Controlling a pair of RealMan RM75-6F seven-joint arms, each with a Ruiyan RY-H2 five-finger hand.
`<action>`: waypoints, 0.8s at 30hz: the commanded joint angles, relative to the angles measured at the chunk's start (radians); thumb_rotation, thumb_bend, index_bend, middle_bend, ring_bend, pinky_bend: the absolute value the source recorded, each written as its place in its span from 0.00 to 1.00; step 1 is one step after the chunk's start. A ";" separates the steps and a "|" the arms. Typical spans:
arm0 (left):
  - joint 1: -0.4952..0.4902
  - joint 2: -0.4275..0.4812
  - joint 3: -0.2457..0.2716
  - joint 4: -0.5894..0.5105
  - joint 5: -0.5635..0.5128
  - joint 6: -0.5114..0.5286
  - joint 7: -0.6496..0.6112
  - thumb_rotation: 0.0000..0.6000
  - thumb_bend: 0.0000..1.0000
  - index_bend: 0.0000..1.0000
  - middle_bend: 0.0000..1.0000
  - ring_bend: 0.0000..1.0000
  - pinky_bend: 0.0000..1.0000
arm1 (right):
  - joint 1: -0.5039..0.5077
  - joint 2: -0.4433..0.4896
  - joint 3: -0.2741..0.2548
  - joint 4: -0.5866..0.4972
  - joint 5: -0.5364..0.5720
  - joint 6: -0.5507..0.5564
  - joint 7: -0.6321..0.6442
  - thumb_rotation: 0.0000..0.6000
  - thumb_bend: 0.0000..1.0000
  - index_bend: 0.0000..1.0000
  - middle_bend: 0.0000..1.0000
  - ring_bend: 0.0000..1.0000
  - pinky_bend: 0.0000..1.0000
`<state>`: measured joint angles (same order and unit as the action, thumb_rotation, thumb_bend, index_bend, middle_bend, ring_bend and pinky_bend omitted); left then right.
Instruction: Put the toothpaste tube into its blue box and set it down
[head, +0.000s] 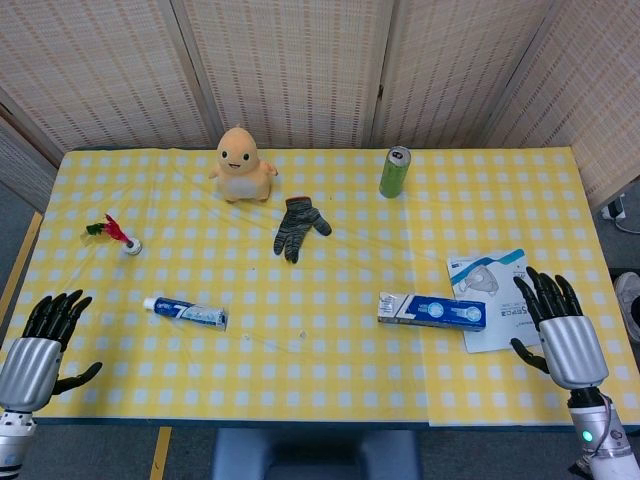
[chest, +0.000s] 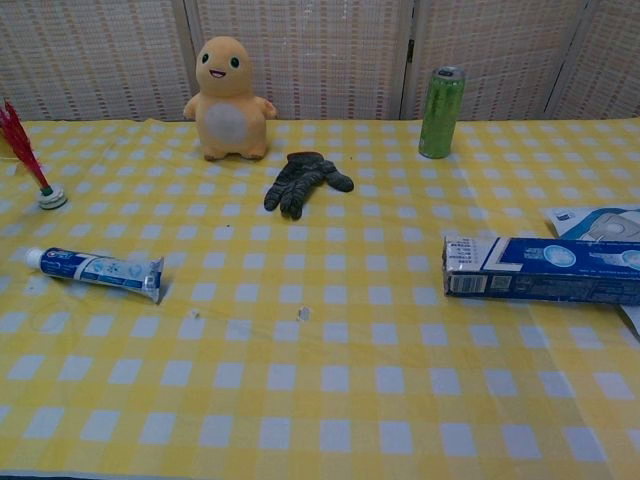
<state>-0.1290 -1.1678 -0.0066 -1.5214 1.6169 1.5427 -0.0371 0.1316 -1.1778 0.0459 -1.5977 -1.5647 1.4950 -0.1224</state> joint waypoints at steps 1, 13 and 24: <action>-0.005 -0.002 0.002 -0.001 0.002 -0.010 0.002 1.00 0.19 0.10 0.08 0.01 0.00 | 0.002 0.000 0.000 0.001 0.004 -0.008 0.000 1.00 0.27 0.00 0.00 0.00 0.00; -0.098 -0.089 -0.027 0.054 0.074 -0.054 -0.073 1.00 0.20 0.14 0.57 0.54 0.66 | -0.003 -0.004 -0.005 0.000 -0.026 0.006 0.008 1.00 0.27 0.00 0.00 0.00 0.00; -0.207 -0.178 -0.094 0.041 -0.081 -0.261 0.100 1.00 0.20 0.46 1.00 1.00 1.00 | 0.020 -0.036 -0.003 -0.005 -0.002 -0.053 -0.036 1.00 0.27 0.00 0.00 0.00 0.00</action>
<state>-0.3009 -1.3252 -0.0787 -1.4659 1.6015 1.3578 -0.0080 0.1474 -1.2118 0.0443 -1.5988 -1.5692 1.4521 -0.1645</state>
